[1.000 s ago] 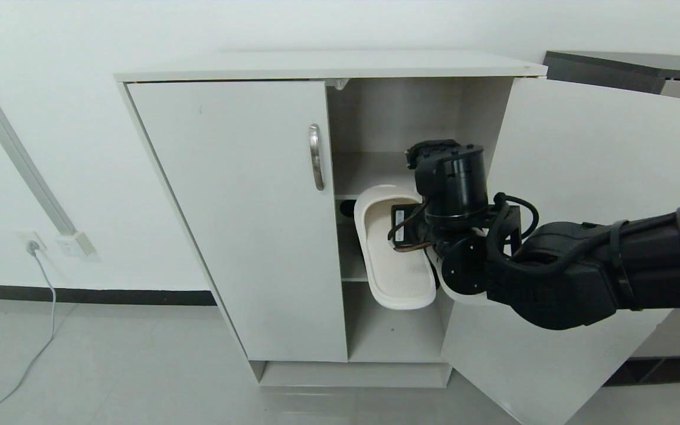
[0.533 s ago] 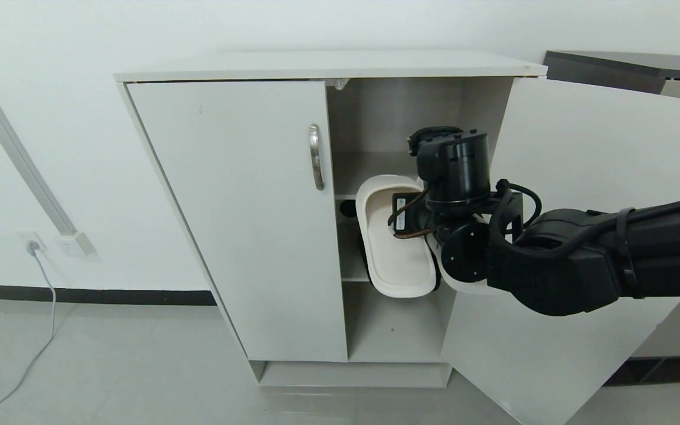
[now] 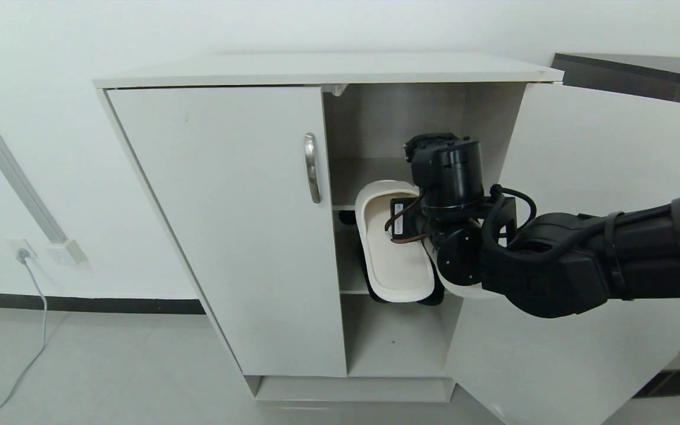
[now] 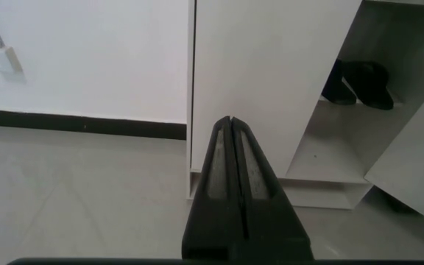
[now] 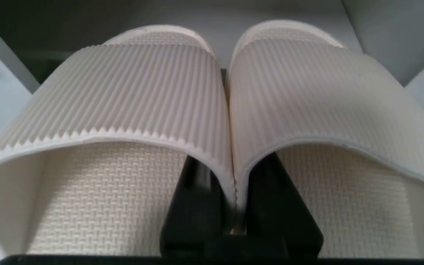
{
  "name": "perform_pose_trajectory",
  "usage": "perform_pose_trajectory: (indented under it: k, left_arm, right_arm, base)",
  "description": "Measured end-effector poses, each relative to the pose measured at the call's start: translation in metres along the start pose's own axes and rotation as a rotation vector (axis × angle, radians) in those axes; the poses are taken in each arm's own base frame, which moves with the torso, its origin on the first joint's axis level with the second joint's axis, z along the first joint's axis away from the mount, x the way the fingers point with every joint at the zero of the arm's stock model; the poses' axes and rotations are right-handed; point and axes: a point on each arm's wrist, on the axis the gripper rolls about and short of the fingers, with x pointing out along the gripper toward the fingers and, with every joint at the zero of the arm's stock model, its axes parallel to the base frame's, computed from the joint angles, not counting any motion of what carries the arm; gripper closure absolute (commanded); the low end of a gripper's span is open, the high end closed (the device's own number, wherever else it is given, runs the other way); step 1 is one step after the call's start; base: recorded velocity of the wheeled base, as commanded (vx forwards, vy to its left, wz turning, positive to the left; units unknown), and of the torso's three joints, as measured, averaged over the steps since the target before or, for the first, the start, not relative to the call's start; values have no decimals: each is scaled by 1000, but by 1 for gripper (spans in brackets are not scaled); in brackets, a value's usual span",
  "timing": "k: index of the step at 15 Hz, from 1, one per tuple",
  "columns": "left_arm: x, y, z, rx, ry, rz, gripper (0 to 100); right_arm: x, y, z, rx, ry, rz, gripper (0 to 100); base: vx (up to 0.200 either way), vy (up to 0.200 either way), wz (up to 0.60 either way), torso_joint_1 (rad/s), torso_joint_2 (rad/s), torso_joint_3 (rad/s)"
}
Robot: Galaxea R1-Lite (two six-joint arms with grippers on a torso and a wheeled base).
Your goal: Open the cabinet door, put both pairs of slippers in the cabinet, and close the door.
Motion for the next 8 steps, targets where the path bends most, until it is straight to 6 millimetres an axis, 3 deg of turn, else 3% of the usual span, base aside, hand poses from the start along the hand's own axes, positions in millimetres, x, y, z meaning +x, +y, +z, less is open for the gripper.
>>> perform_pose_trajectory:
  k: [6, 8]
  left_arm:
    - [0, 0, 0, 0, 0, 0, 100]
    - [0, 0, 0, 1, 0, 0, 100]
  right_arm:
    - [4, 3, -5, -7, 7, -2, 100]
    - [4, 4, -5, -4, 5, 6, 100]
  base:
    - [200, 0, 0, 2, 6, 4]
    - [0, 0, 0, 0, 0, 0]
